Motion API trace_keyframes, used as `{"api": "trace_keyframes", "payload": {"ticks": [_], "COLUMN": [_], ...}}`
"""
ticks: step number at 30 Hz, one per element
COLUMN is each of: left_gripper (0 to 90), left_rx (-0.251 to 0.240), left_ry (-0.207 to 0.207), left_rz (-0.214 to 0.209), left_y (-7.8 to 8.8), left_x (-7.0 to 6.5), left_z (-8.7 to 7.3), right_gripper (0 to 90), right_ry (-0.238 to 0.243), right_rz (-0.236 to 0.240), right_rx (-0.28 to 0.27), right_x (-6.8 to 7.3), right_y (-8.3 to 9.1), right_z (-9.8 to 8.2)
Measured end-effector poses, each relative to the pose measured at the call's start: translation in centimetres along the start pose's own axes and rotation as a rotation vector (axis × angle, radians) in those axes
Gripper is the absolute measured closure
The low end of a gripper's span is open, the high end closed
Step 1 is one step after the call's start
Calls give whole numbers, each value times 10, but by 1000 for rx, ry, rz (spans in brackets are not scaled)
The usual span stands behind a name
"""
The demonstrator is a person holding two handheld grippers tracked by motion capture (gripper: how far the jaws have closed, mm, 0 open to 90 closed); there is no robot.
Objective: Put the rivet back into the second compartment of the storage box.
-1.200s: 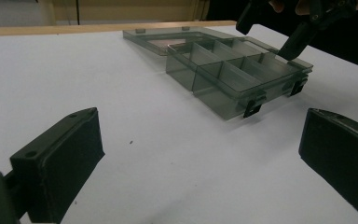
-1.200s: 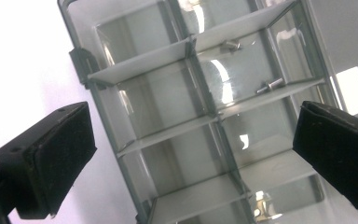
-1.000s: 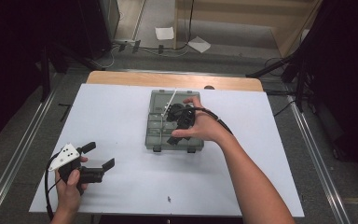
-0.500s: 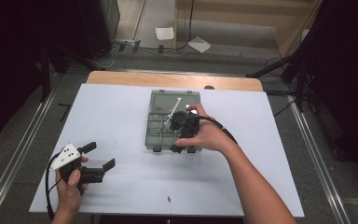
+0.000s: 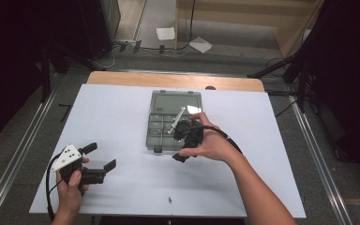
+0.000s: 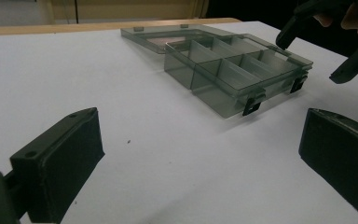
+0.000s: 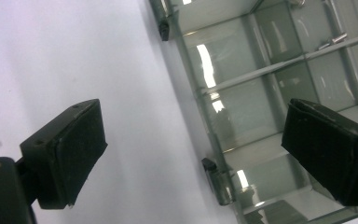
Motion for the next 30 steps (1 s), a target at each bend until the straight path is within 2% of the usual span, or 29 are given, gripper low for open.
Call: {"api": "trace_keyframes", "payload": {"ticks": [15, 30], "left_gripper": [0, 0], "left_rx": [12, 3], "left_ry": [-3, -5], "left_rz": [4, -1], "left_y": [0, 0], "left_x": [-1, -2], "left_z": [-1, 0], "right_gripper": [124, 181], "right_ry": [7, 10], "right_rz": [-11, -6], "right_rx": [-21, -27], "right_x": [23, 47], "right_y": [4, 3], "right_z": [-9, -19]}}
Point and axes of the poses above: each handheld gripper's, and its own axes: y roughly backward along the jaws, z roughly out of its top, x roughly to its left, the point moved 10 cm from there along -y, roughly forward along the jaws, and after that the axes turned 10 degrees about x, right-handed, at the moved point
